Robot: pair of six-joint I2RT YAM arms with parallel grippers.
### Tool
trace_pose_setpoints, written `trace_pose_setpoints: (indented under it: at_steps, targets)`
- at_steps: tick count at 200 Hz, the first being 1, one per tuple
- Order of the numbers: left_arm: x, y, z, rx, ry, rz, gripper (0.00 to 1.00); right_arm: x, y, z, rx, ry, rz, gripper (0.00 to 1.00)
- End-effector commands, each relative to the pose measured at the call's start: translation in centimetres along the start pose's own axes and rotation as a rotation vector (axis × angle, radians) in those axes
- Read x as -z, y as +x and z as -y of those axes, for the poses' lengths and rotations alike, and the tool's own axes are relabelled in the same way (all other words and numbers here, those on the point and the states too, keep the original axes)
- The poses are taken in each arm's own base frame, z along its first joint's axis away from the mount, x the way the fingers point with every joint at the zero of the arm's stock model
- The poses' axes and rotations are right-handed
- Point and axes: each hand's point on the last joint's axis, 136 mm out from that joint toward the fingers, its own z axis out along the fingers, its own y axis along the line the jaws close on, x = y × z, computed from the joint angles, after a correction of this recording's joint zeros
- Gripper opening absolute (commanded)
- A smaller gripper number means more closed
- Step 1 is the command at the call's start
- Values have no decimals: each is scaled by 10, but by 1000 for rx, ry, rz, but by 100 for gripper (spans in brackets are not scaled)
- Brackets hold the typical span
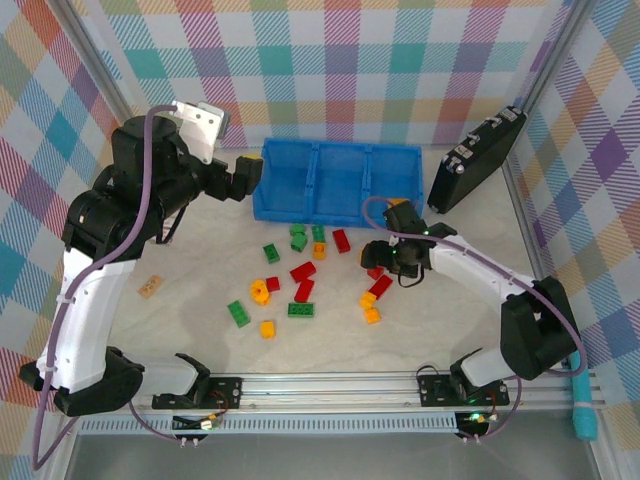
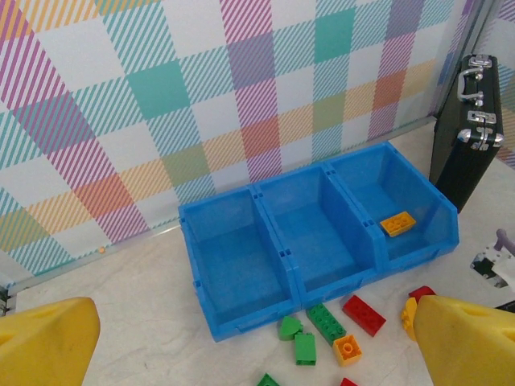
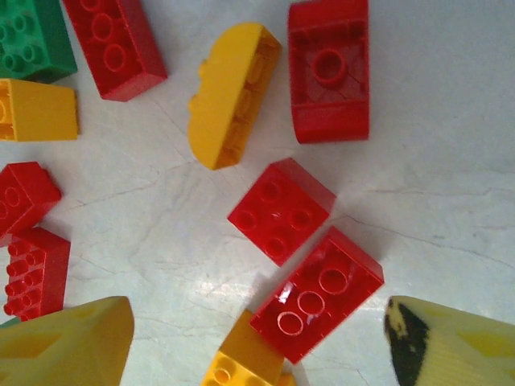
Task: Sort the legos into containers by color
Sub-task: Place the lego in the container, then pick up the lego from the center of the table.
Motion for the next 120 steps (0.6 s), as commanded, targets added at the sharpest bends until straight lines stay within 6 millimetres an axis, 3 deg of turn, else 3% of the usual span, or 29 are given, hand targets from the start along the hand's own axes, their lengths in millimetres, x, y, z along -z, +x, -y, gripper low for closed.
trace_pose_setpoints:
  at_steps: [1, 41, 120]
  targets:
    - [2, -2, 2, 6, 0, 8, 100, -9, -11, -4, 32, 20, 37, 85]
    - [4, 1, -1, -5, -12, 4, 100, -29, -11, 6, 64, 97, -1, 84]
    - [11, 3, -7, -27, -47, 16, 100, -66, -10, 14, 65, 156, -60, 67]
